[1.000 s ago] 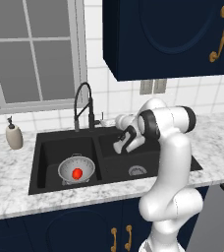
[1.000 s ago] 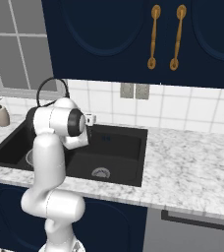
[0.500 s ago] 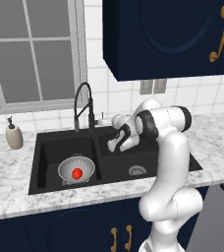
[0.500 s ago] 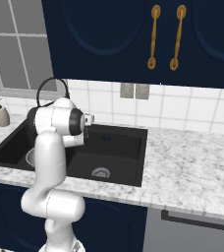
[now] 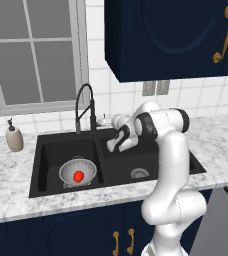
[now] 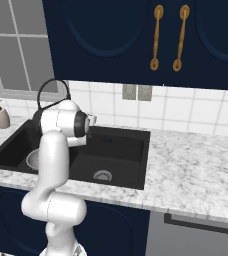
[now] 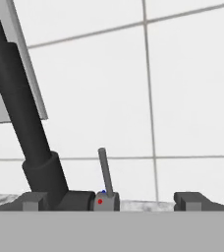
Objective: Put the colander in the sink, put the apple in the colander, and turn on the sink faucet and pour water over the colander.
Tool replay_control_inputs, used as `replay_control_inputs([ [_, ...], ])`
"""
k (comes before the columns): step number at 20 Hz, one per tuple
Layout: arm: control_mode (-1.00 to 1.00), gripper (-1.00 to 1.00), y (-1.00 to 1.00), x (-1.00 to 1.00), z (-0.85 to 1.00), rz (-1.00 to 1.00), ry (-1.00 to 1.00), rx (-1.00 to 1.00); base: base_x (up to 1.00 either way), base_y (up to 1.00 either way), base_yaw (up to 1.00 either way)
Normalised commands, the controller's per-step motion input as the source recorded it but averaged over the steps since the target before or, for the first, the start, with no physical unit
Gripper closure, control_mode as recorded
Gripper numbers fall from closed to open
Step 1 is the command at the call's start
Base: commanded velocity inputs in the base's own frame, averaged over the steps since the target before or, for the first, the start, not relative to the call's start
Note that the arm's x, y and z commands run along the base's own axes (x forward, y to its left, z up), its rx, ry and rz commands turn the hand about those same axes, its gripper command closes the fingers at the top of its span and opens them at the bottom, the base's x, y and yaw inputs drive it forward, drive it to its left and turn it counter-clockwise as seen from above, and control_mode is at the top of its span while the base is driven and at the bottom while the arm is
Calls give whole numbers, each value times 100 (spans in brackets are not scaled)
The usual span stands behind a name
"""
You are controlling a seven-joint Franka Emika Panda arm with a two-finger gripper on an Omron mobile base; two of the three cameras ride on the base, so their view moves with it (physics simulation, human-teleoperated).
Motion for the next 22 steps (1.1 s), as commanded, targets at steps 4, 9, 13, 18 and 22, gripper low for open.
replay_control_inputs([
  [4, -100, -100, 0, 11, -11, 0, -2, 1, 0, 0, 0],
  [9, -100, -100, 0, 8, -7, 0, 0, 0, 0, 0, 0],
  [13, -100, -100, 0, 2, -9, 0, -2, 0, 0, 0, 0],
  [18, -100, -100, 0, 7, -8, 0, -3, 0, 0, 0, 0],
  [22, -100, -100, 3, 19, -1, 0, -1, 0, 0, 0, 0],
])
